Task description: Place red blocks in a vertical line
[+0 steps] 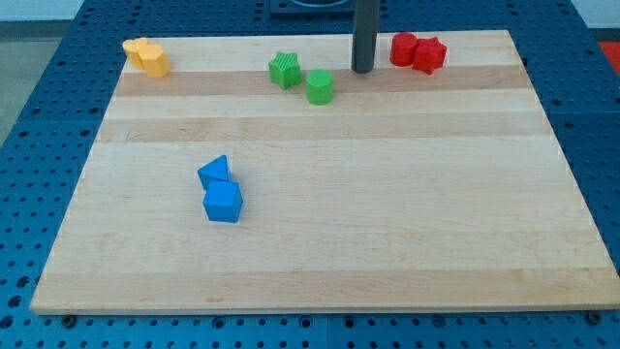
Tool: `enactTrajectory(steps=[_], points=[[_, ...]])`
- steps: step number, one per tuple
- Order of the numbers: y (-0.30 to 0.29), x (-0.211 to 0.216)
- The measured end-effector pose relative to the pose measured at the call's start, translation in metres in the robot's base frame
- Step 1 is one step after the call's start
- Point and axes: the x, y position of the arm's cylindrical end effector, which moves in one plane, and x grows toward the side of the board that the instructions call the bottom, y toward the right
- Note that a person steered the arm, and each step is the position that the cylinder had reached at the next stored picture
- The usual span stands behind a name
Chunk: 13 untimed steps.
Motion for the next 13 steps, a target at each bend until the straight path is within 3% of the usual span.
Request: enactTrajectory(steps=[4, 9, 11, 13], points=[[0.002, -0.053], [0.133, -0.036], [0.136, -0.032], [0.131, -0.066]])
